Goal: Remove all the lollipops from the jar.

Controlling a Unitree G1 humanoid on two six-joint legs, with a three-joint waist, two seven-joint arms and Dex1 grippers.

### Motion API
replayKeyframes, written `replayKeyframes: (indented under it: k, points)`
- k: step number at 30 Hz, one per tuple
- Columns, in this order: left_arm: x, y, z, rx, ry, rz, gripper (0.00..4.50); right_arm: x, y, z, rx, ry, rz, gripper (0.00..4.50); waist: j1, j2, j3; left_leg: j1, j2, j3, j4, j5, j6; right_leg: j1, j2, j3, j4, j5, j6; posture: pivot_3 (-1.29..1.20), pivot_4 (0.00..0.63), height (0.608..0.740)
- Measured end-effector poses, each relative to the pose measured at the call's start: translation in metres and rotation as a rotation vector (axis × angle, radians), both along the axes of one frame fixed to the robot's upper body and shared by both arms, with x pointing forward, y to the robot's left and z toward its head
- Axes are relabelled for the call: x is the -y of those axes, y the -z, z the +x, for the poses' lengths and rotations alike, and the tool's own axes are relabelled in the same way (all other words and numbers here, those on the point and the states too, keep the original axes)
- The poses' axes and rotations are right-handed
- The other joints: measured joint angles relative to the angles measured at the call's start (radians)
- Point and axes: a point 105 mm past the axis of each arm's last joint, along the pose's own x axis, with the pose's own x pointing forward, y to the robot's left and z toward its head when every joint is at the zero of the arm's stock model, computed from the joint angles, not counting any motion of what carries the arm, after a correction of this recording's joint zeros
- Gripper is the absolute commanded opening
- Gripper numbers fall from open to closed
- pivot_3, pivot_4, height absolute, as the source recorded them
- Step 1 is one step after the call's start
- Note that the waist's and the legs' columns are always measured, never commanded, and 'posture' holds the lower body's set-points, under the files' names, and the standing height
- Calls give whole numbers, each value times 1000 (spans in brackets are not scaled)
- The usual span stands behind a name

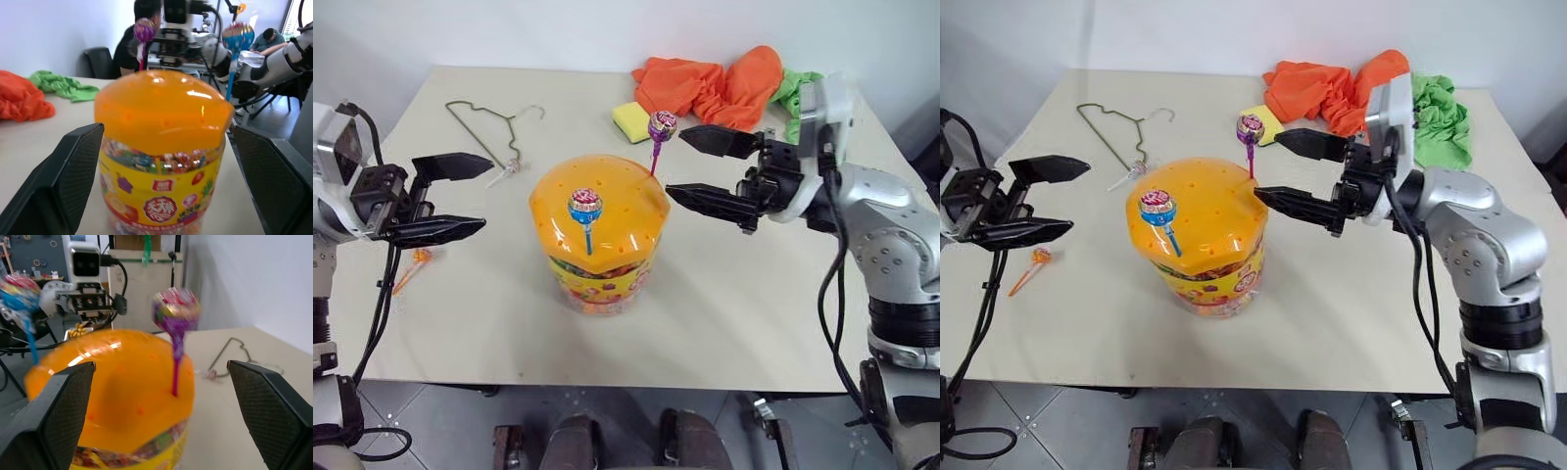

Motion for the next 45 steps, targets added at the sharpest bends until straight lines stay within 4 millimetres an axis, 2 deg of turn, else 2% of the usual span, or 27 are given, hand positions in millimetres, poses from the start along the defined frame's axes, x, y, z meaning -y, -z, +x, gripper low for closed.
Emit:
replayKeyframes:
  k: [4,7,11,18,20,25,29,32,36,40,45]
  points:
    - [3,1,-7,9,23,-7,4469,-12,0,11,-3,-35,-11,4500,-9,0,0,0,0,0,-2,0,0,-1,0,-1,0,0,0,0,150,740]
    - [2,0,-11,17,24,-8,4500,-18,1,17,-12,-53,-26,3865,-12,0,0,0,0,0,-2,0,0,-1,0,-1,0,0,0,0,150,740]
    - [2,0,-17,25,31,-13,4500,-27,1,24,-36,-61,-15,2502,-16,0,0,0,0,-1,-3,0,0,-1,0,-1,0,0,0,0,150,740]
    - [4,-2,-21,32,39,-14,4500,-28,0,23,-32,-83,-19,36,-24,0,0,0,0,-1,-3,0,0,-1,0,-1,0,0,0,0,150,740]
    - [3,-2,-21,31,37,-16,4500,-25,-6,23,-21,-77,-5,12,-24,1,0,0,0,-1,-3,0,0,-1,0,-1,0,0,0,0,150,740]
    - [-1,-3,-20,32,19,-28,4500,-17,-34,17,48,-40,35,12,-24,1,0,0,0,-1,-4,0,-1,-1,0,-1,0,0,0,0,150,740]
    - [-9,0,-15,3,-17,-44,4500,4,-69,8,151,62,80,12,-24,1,1,0,0,-2,-4,0,-1,-1,0,-1,0,0,0,0,150,740]
    - [-11,1,-14,-5,-26,-50,4500,22,-74,8,159,164,61,12,-23,1,1,0,0,-1,-5,0,-1,-1,0,-1,0,0,0,0,150,740]
    - [-12,1,-13,-6,-31,-50,4500,70,-52,20,37,394,-24,12,-17,1,0,0,0,-1,-5,0,-1,-1,-1,-1,0,0,0,0,150,740]
    - [-20,3,-9,-26,-71,-48,4500,129,13,22,-216,636,-295,12,-10,1,1,0,0,0,-7,0,-1,-1,-1,-1,-2,0,0,0,150,740]
    - [-23,-1,-9,-16,-87,-35,4500,182,81,20,-451,852,-489,12,-11,1,0,1,0,4,-7,0,-1,-1,-1,0,-4,0,0,0,150,740]
